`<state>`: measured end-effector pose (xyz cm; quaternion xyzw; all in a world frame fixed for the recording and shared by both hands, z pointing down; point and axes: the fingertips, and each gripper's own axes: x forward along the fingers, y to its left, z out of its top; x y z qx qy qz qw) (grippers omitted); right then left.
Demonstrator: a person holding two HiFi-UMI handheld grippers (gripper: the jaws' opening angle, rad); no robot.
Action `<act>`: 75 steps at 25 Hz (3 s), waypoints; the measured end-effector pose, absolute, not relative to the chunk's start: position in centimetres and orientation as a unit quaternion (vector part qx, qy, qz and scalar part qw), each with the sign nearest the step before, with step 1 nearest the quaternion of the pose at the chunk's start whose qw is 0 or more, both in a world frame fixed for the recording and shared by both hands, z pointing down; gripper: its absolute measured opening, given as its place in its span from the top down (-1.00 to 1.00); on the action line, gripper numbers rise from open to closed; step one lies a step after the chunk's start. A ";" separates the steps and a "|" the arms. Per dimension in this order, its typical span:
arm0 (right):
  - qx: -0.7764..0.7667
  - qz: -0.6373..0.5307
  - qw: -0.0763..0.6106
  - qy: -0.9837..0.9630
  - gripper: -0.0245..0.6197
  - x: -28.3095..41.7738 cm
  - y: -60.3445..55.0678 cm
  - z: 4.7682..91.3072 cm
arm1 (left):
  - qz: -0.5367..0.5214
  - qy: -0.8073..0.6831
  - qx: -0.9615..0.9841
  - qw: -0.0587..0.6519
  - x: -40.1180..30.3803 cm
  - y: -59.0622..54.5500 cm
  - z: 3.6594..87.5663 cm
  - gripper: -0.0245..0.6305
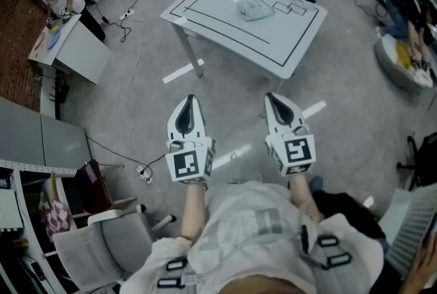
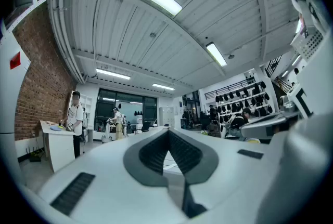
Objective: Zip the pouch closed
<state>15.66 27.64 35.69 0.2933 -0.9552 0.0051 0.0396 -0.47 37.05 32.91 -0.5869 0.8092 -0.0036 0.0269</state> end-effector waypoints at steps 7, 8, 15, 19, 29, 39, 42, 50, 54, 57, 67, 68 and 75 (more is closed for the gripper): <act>0.286 -0.008 0.052 -0.957 0.90 14.9 27.5 36.8 | -0.007 0.801 -0.598 0.030 -0.5 36.5 33.2 0.90; 0.286 -0.008 0.050 -0.957 0.90 14.7 27.4 36.8 | -0.007 0.802 -0.597 0.030 -0.7 36.4 33.3 0.91; 0.282 -0.002 0.039 -0.959 0.90 13.6 27.2 36.5 | 0.005 0.808 -0.589 0.020 -2.9 36.1 34.0 0.90; 0.299 -0.004 0.050 -0.953 0.90 13.6 26.4 37.3 | 0.010 0.807 -0.590 0.015 -3.8 35.9 34.4 0.91; 0.316 0.015 0.054 -0.947 0.90 11.3 26.7 39.0 | 0.017 0.797 -0.604 -0.001 -6.3 35.5 36.7 0.90; 0.344 0.024 0.050 -0.937 0.90 10.4 22.8 40.8 | 0.019 0.786 -0.617 -0.003 -8.9 31.5 38.2 0.91; 0.342 0.018 0.044 -0.939 0.90 9.1 20.1 40.9 | 0.016 0.781 -0.624 -0.002 -9.6 28.8 38.7 0.91; 0.349 0.000 0.029 -0.937 0.90 5.5 10.7 40.0 | 0.034 0.779 -0.626 0.006 -12.9 20.1 37.8 0.91; 0.357 0.004 0.034 -0.934 0.90 3.3 4.1 39.6 | 0.026 0.773 -0.634 0.010 -15.3 13.2 37.2 0.90; 0.361 -0.002 0.034 -0.932 0.90 1.5 -1.5 38.7 | 0.032 0.771 -0.636 0.011 -17.5 7.0 36.0 0.90; 0.394 0.003 0.027 -0.919 0.90 -1.5 -15.1 37.8 | 0.042 0.753 -0.656 0.024 -19.6 -6.8 33.6 0.90; 0.397 0.009 0.027 -0.917 0.90 -1.6 -15.7 38.0 | 0.041 0.752 -0.658 0.021 -19.7 -7.4 33.8 0.90; 0.431 0.040 0.032 -0.901 0.90 -1.6 -19.4 38.6 | 0.055 0.734 -0.677 -0.003 -20.8 -12.5 34.5 0.90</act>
